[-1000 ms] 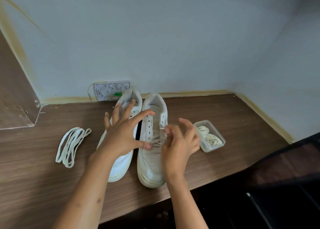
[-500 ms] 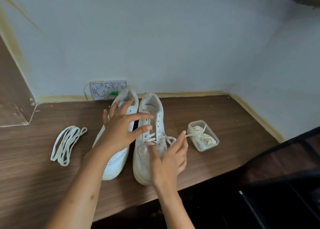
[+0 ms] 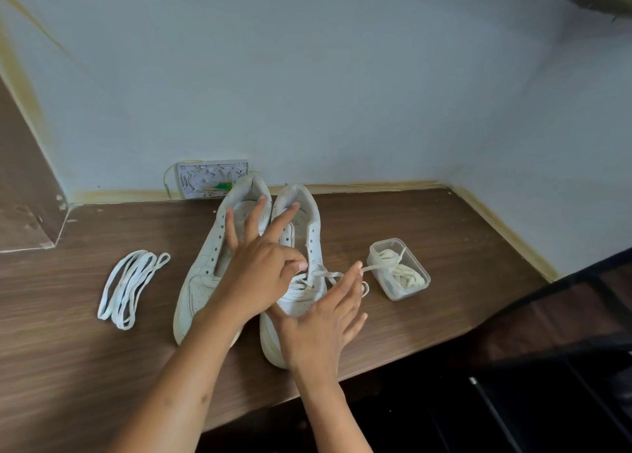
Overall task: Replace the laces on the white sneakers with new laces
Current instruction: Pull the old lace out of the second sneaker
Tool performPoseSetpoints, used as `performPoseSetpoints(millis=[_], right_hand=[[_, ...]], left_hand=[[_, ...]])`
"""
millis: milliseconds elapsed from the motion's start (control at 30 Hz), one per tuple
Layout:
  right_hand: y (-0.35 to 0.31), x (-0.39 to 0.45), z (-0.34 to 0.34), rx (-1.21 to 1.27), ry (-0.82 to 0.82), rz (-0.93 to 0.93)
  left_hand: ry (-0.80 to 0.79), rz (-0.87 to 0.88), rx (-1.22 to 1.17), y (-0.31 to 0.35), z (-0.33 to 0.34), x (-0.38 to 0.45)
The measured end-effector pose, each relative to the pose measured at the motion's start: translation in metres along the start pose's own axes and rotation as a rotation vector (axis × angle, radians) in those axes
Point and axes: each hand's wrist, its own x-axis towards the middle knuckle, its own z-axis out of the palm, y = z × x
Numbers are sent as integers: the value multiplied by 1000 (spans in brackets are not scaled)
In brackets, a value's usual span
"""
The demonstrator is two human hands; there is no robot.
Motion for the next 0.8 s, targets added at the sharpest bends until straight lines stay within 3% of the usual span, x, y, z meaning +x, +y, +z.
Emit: performPoseSetpoints(millis=[67, 167, 233, 433, 533, 800], right_hand=[[0, 0, -1, 15, -1, 8], [-1, 1, 0, 12, -17, 14], [-1, 1, -1, 9, -25, 12], [-1, 1, 0, 10, -20, 7], [-1, 1, 1, 10, -18, -2], [-2, 1, 1, -6, 0, -7]], left_hand=[[-3, 33, -131, -10, -11, 0], [-83, -62, -354, -33, -37, -6], [-109, -120, -359, -43, -44, -11], [101, -88, -118, -20, -35, -3], [54, 4, 62, 3, -25, -2], [24, -158, 372, 30, -9, -8]])
